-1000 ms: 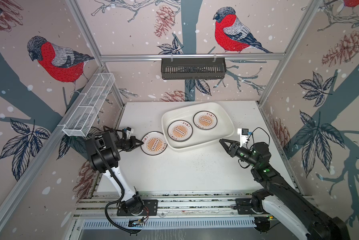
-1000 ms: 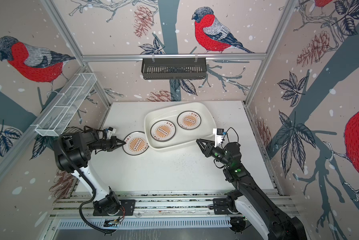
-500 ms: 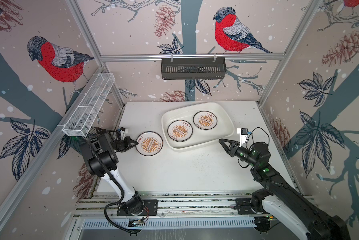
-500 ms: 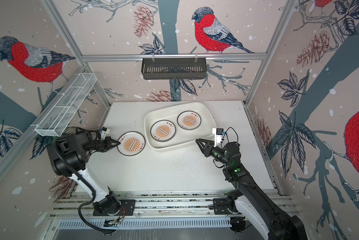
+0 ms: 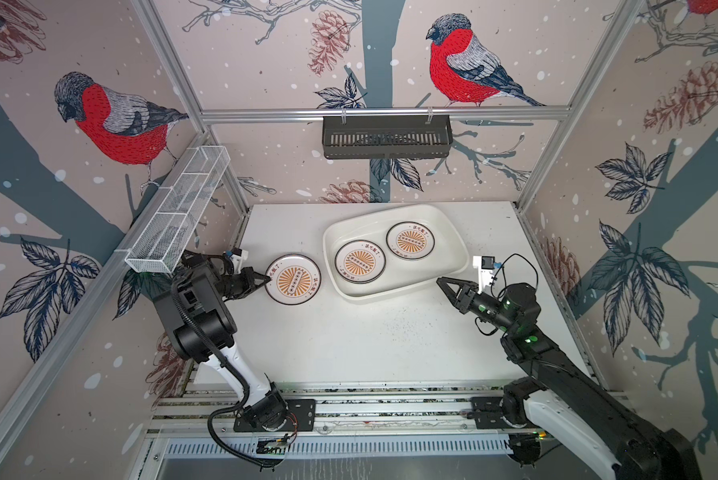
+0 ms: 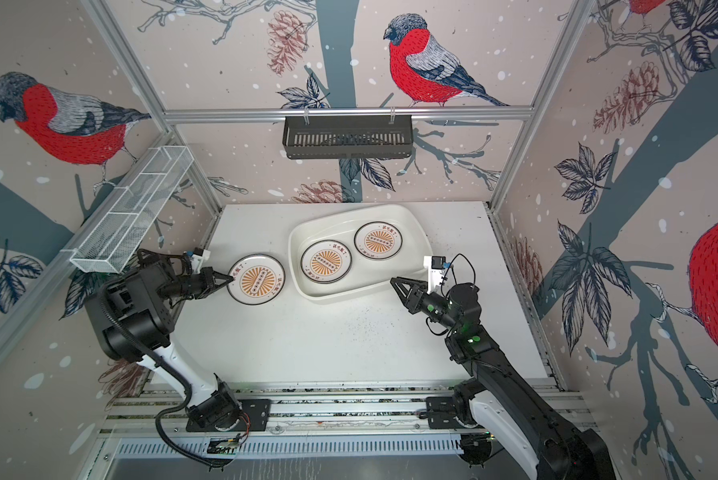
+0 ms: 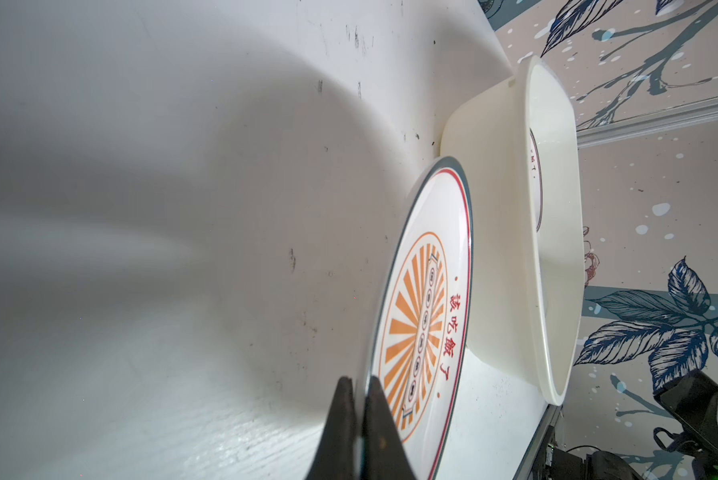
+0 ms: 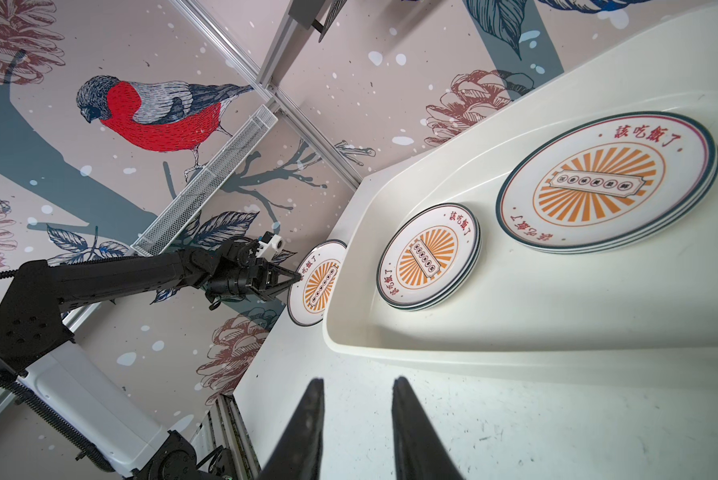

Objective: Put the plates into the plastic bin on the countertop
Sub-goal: 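Raise the plate upright with the left gripper while the right gripper approaches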

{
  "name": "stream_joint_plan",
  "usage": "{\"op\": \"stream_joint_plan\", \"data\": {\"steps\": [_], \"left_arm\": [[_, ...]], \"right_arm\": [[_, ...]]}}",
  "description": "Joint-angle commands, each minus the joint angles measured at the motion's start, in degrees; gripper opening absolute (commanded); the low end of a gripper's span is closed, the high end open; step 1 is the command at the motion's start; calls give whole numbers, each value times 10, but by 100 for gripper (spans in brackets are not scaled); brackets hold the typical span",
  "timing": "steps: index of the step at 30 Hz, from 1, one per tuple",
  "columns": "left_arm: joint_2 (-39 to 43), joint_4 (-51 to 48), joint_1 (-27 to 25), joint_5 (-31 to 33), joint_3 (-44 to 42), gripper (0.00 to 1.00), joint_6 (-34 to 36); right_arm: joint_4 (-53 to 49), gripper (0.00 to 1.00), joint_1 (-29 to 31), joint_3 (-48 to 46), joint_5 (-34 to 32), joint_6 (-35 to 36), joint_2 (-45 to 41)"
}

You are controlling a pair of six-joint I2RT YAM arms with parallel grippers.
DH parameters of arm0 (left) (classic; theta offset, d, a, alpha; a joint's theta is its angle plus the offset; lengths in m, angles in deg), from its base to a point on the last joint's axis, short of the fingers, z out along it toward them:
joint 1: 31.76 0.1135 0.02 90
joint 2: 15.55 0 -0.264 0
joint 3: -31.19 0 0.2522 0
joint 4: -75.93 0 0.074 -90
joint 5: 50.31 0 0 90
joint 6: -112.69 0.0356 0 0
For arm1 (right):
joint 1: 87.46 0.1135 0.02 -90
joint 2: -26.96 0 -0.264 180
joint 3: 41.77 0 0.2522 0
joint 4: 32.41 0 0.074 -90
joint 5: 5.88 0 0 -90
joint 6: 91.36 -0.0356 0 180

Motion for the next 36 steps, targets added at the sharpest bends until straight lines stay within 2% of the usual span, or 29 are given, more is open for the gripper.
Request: {"op": "stream_joint_plan", "data": {"steps": [1,27,36], "left_arm": [[11,-11,3,-45,3,0,-5],[72,-11,12,-77,23,0,-33],[90,-3,11,-95,-3,0,-36]], "right_arm": [[15,30,2,5,3,0,-2],[10,31,6,19,4,6,10],[22,31,11,27,9,6,31]]}}
